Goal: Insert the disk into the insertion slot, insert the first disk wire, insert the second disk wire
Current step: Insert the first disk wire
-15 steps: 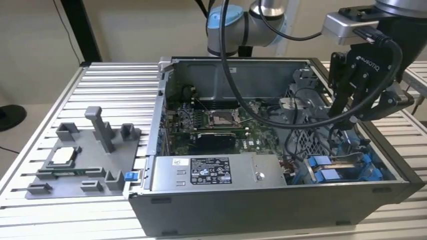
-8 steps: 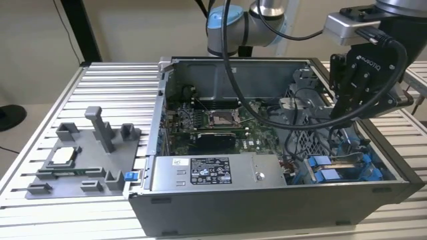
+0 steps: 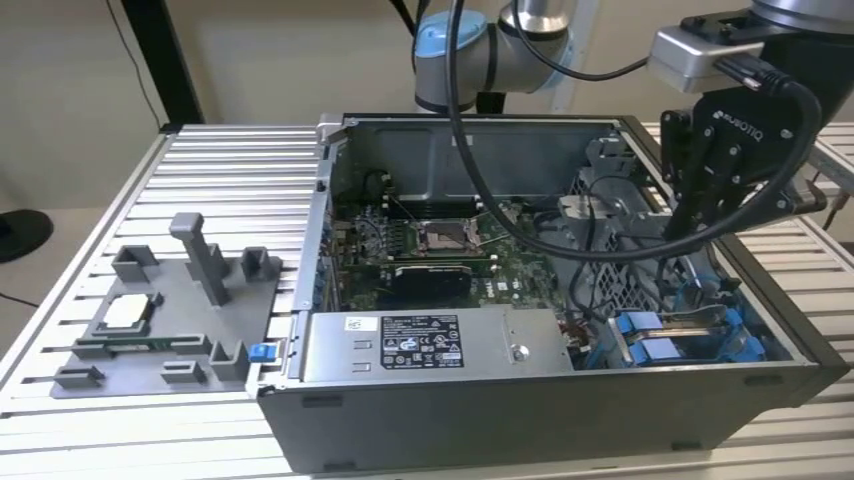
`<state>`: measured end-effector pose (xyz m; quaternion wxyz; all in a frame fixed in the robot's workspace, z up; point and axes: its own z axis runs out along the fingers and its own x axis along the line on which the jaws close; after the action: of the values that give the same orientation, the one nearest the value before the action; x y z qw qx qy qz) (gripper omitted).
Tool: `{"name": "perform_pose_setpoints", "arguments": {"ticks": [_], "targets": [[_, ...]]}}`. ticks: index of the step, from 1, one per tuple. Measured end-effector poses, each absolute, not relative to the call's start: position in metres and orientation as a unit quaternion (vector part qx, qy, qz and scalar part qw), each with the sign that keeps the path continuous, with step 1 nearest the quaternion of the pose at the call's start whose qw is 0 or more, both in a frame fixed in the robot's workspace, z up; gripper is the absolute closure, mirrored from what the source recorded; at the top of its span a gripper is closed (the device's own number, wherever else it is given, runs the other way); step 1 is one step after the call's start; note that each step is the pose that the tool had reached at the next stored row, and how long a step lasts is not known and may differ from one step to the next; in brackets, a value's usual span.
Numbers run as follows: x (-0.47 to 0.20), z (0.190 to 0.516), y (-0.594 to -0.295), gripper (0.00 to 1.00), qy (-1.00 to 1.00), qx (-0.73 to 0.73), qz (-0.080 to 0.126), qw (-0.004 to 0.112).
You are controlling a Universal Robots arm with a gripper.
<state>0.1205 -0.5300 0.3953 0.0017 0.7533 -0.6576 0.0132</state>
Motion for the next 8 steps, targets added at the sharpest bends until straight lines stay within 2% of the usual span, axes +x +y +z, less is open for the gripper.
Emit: {"name": "perform_pose_setpoints", "arguments": {"ticks": [8], "targets": [[0.1205, 0.3953, -0.5321, 1.00, -0.656, 0.755, 0.014, 0.001]]}}
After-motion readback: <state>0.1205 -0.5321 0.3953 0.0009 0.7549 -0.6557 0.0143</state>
